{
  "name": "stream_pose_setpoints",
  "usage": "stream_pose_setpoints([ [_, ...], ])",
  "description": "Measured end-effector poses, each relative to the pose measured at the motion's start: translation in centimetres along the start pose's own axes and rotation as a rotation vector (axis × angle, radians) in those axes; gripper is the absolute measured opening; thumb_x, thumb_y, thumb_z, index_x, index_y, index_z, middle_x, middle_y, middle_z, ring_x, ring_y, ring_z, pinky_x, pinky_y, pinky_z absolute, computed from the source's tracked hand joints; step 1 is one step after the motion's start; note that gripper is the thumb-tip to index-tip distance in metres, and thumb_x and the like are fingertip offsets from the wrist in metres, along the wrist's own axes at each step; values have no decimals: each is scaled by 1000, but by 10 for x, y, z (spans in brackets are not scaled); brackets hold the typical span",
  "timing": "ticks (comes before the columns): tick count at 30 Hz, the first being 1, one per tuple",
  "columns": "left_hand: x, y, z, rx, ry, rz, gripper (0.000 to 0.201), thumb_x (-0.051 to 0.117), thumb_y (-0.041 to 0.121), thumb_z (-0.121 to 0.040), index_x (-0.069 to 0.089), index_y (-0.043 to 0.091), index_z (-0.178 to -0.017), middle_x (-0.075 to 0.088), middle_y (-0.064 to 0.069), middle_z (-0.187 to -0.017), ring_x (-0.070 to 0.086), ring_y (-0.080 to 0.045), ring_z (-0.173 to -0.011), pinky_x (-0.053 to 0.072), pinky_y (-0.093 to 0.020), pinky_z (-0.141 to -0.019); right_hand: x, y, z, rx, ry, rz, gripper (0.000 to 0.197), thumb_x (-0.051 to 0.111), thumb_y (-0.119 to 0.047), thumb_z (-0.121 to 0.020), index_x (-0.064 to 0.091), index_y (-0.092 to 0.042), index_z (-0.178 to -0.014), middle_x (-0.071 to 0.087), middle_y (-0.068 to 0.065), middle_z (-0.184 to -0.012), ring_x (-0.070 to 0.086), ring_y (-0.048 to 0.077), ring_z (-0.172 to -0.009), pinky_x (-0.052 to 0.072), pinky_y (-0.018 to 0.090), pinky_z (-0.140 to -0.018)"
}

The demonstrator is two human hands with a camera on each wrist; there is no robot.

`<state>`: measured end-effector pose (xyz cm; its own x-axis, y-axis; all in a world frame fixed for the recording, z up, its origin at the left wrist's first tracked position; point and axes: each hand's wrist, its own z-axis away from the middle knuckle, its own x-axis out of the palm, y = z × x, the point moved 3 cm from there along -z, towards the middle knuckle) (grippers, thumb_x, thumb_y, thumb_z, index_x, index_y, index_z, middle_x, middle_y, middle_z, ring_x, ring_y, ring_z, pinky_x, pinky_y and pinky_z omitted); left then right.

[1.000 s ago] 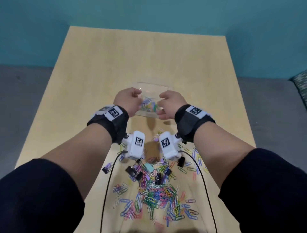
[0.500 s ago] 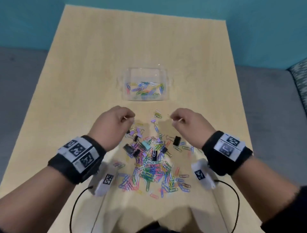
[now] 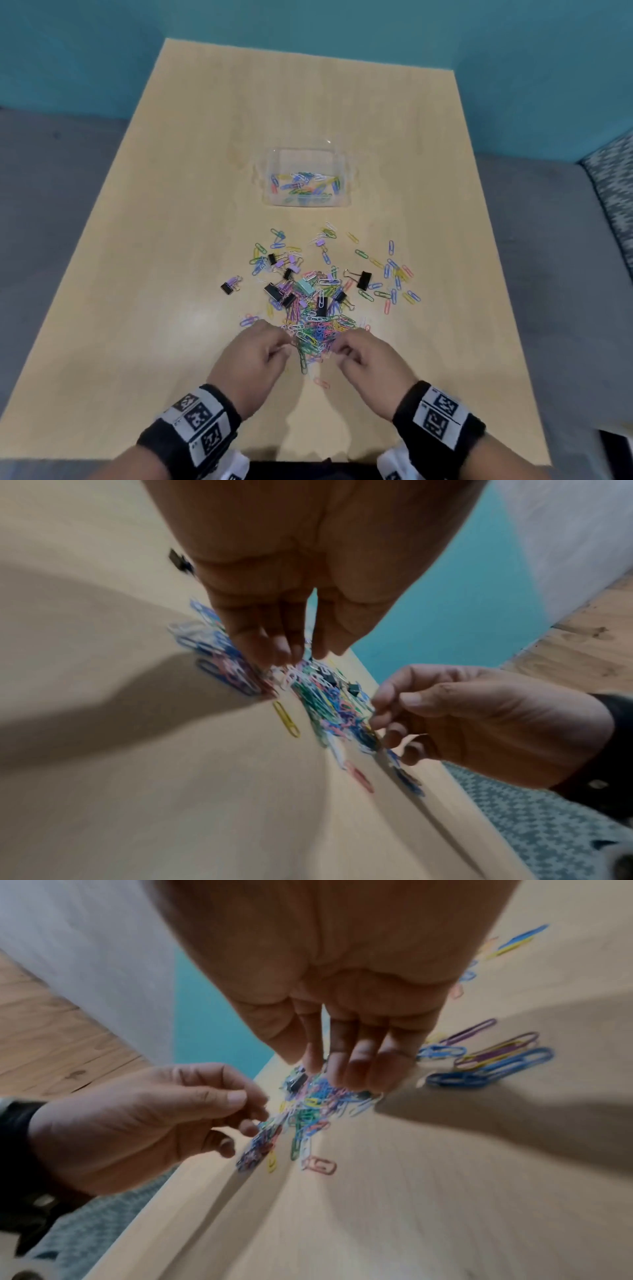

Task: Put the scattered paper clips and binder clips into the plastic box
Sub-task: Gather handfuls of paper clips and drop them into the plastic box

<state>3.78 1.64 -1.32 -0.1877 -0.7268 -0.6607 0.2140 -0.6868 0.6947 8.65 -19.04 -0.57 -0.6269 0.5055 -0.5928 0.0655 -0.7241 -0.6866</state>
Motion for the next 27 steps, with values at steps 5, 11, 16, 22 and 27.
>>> stream_pose_setpoints([
  [5,-5,-23,23,-103,106,-264,57,52,52,-75,58,20,-122,54,-4,-109,48,-28,-96,44,-39,-86,-8,23,28,153,133,298,57,54,-33,-84,35,-28,-138,38,-3,-128,32,19,-111,35,27,-91],
  [11,26,6,12,4,57,-279,71,72,37,-75,40,26,-138,45,-3,-127,37,-25,-111,38,-35,-96,19,-4,0,88,127,406,76,59,-44,-81,22,-27,-145,30,1,-139,29,25,-119,40,37,-96],
  [16,36,24,-7,38,32,-341,61,62,29,-83,38,29,-138,40,-5,-131,32,-25,-114,41,-35,-93,27,-18,-21,36,134,444,57,56,-26,-85,34,-23,-138,37,4,-130,33,26,-114,45,39,-88],
  [22,32,21,-24,24,28,-365,36,59,18,-85,53,21,-120,46,-6,-112,39,-26,-99,47,-43,-77,20,-18,-31,34,114,423,29,49,-12,-89,46,-18,-117,42,8,-117,41,29,-103,39,36,-75],
  [27,28,17,-24,39,28,-376,22,58,10,-83,59,15,-104,50,-7,-102,46,-28,-91,45,-40,-71,11,-15,-28,61,95,391,18,51,-10,-90,47,-18,-105,48,5,-105,50,29,-91,33,32,-67],
])
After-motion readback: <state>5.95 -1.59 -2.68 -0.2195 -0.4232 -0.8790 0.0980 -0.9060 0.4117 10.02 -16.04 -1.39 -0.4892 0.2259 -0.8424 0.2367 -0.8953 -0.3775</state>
